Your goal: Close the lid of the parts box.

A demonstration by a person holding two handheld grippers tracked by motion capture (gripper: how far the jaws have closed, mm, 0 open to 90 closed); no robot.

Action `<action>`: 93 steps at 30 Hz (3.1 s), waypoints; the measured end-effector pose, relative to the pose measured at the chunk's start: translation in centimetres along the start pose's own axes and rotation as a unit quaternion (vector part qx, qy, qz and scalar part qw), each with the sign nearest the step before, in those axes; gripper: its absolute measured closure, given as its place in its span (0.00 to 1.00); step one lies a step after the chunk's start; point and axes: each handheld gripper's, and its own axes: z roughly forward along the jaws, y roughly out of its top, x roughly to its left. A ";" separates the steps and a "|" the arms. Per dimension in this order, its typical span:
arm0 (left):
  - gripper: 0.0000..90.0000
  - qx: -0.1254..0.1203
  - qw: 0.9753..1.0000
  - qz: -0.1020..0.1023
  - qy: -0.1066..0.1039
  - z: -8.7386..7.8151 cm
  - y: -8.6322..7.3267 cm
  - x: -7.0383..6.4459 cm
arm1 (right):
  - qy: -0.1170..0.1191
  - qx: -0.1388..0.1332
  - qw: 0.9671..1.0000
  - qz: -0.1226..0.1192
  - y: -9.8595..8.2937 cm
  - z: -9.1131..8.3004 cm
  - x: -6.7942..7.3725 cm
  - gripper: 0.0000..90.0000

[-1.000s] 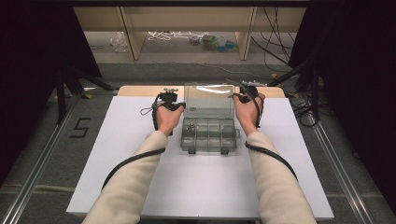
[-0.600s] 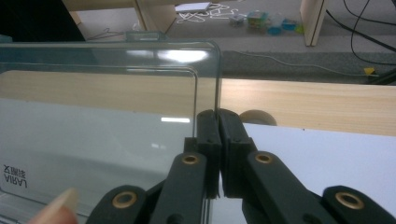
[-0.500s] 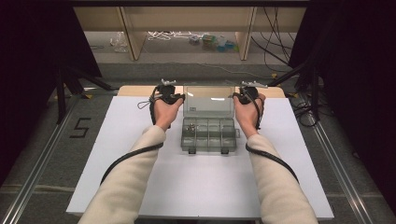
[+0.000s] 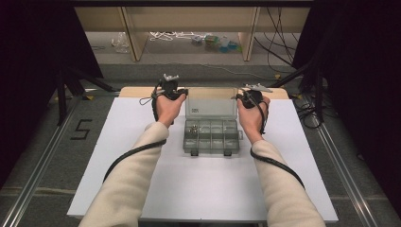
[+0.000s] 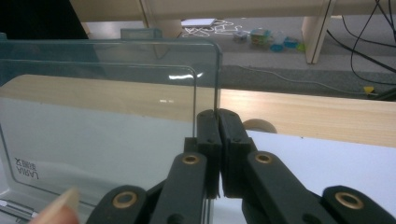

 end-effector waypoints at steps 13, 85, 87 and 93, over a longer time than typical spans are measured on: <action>0.97 -0.005 1.000 0.006 0.008 -0.8 -0.1 -0.6 | 0.017 -0.016 1.000 0.015 0.1 -0.7 -0.4 0.91; 0.97 -0.074 0.990 0.116 -0.008 -6.4 -4.1 -2.3 | 0.017 -0.073 0.994 -0.074 -1.4 -6.7 1.3 0.97; 0.97 -0.075 0.990 0.121 -0.008 -6.6 -4.2 -2.3 | 0.019 -0.077 0.995 -0.065 -1.6 -6.8 1.3 0.97; 0.97 -0.074 0.989 0.128 -0.008 -7.1 -4.7 -2.5 | 0.025 -0.077 0.994 -0.067 -2.2 -7.5 1.4 0.97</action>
